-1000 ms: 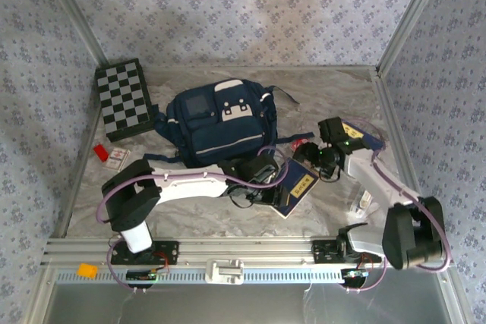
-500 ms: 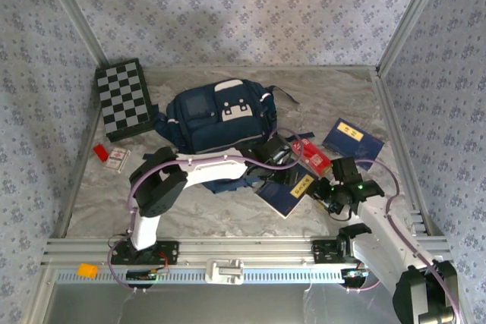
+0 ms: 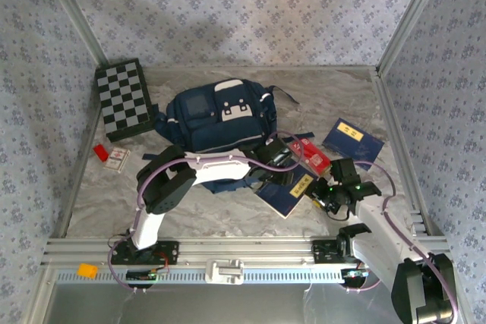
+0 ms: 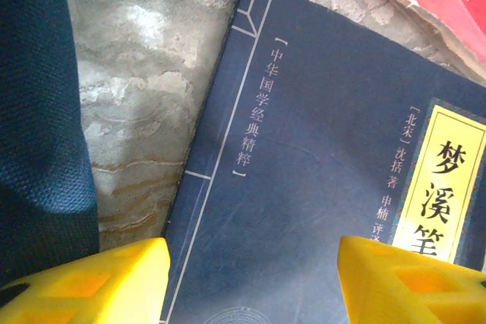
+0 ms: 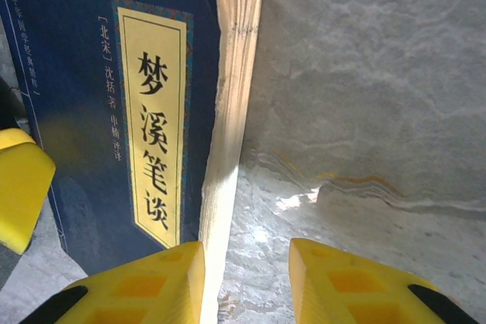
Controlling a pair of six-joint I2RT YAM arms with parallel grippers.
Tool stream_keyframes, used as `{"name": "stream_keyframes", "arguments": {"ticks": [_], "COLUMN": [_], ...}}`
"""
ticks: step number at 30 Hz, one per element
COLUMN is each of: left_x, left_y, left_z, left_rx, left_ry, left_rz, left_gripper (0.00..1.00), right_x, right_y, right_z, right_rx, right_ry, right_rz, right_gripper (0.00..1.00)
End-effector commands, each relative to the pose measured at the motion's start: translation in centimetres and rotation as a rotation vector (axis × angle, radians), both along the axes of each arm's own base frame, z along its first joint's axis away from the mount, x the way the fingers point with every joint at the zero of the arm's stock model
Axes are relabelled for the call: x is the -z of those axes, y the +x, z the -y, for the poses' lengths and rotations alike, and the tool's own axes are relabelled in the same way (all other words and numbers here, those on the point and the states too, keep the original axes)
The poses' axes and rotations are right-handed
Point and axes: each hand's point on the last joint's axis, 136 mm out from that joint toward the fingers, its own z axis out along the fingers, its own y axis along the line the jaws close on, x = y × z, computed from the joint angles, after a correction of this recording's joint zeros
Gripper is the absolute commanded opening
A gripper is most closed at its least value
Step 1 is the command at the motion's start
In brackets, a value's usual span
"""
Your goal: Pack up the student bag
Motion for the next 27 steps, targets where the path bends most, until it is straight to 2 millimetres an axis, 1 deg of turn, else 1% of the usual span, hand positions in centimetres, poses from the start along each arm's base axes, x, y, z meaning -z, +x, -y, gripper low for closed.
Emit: {"name": "stream_keyframes", "arguments": {"ticks": [1,3,5,9,13,15,18,20,21,22,23,25,27], "left_x": [2.5,2.9,2.6,0.9,-0.8,-1.1,-1.5,-2.0,-2.1,-2.2,-2.1,-1.9,-1.4], "left_y": [-0.3,-1.2,-2.3,-4.7,-6.0,-6.3,-5.8,-5.7,-5.7,-5.7,-5.8,-6.2,-6.6], "left_z": [-3.8,-3.5,-2.7,-1.2,-1.1,-1.7,-3.4,-3.9,-4.0,-4.2,-4.3,-4.2,-3.8], "left_rx": [-0.06,-0.061,-0.038,0.027,0.019,-0.006,-0.049,-0.063,-0.068,-0.075,-0.077,-0.071,-0.066], "left_ry": [0.122,0.087,0.054,0.014,-0.058,-0.063,-0.032,-0.03,-0.034,-0.04,-0.041,-0.05,-0.068], "left_rz": [-0.032,-0.074,-0.089,-0.129,-0.183,-0.181,-0.139,-0.125,-0.123,-0.121,-0.123,-0.145,-0.171], "left_gripper": [0.61,0.61,0.61,0.61,0.61,0.61,0.61,0.61,0.61,0.61,0.59,0.53,0.53], "right_x": [0.4,0.4,0.3,-0.1,-1.1,-1.1,-1.5,-1.5,-1.6,-1.3,-1.1,-0.8,-0.4], "right_y": [0.1,0.1,0.4,0.9,2.0,2.0,2.0,1.7,1.7,0.9,0.4,-0.2,-0.8], "right_z": [-0.8,-1.0,-1.3,-1.4,-1.9,-1.4,-0.3,0.1,0.1,0.1,-0.1,-0.7,-1.2], "right_rx": [-0.01,-0.013,-0.017,-0.013,-0.02,-0.017,-0.033,-0.047,-0.047,-0.052,-0.061,-0.078,-0.091], "right_ry": [0.049,0.059,0.071,0.085,0.121,0.1,0.018,-0.013,-0.014,-0.017,-0.016,-0.017,-0.021], "right_rz": [-0.003,-0.004,0.01,0.028,0.07,0.056,0.033,0.013,0.013,-0.026,-0.04,-0.05,-0.057], "right_gripper": [0.35,0.35,0.35,0.36,0.36,0.35,0.35,0.37,0.38,0.39,0.39,0.4,0.42]}}
